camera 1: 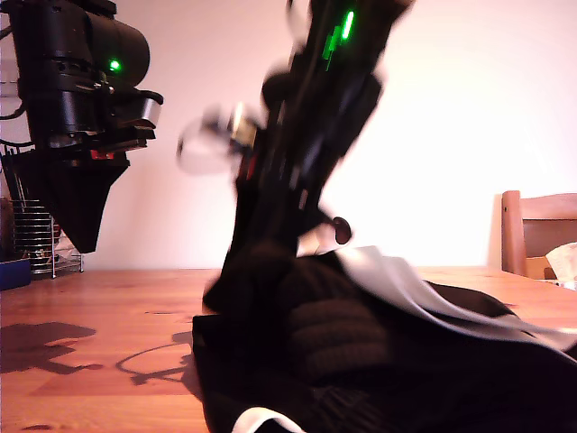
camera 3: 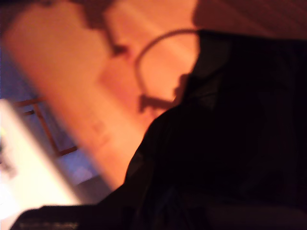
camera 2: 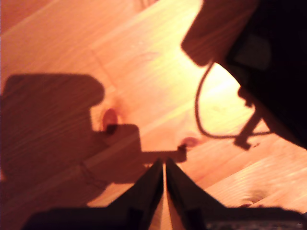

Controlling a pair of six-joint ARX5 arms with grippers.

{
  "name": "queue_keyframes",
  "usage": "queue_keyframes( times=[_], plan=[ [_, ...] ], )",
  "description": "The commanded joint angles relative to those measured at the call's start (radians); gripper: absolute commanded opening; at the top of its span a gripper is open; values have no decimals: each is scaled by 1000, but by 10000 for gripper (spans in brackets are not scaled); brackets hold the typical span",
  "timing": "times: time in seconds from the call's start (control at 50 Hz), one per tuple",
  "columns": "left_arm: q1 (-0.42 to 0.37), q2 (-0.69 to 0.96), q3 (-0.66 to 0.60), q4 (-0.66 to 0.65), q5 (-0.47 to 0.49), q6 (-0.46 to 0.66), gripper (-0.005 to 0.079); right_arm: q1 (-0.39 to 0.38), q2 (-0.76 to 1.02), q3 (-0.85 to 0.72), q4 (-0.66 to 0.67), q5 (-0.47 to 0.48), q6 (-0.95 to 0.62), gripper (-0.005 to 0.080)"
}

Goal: Fold the shorts in front of you. After folding it, place it to the left side.

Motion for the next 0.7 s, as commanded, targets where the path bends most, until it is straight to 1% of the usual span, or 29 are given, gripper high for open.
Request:
queue_keyframes(
  times=[0.0, 0.14, 0.22, 0.28, 0.4, 0.46, 0.5, 0.56, 0.6, 0.68],
  plan=[
    [4, -29, -9, 2, 1, 8, -11, 18, 24, -2, 14, -8, 2, -13],
    [5, -33, -9, 10, 0, 8, -11, 42, 42, -2, 51, -7, 3, -13],
    [5, -33, -9, 26, 1, 8, -11, 60, 41, -2, 117, -8, 8, -13],
    [5, -33, -9, 32, 1, 8, -11, 63, 41, -2, 158, -8, 40, -13],
    [5, -33, -9, 33, 6, 8, -11, 63, 41, -2, 145, -8, 77, -3],
    [6, -33, -9, 40, 12, 9, -11, 61, 41, -2, 139, -8, 92, 80],
    [8, -33, -9, 49, 13, 9, -11, 59, 40, -2, 141, -13, 103, 180],
    [14, -33, -9, 58, 20, 9, -11, 51, 40, 4, 142, -29, 103, 290],
    [16, -33, -9, 58, 24, 9, -11, 48, 40, 8, 145, -45, 103, 318],
    [17, -33, -9, 60, 29, 15, -11, 47, 40, 29, 144, -62, 105, 320]
  ],
)
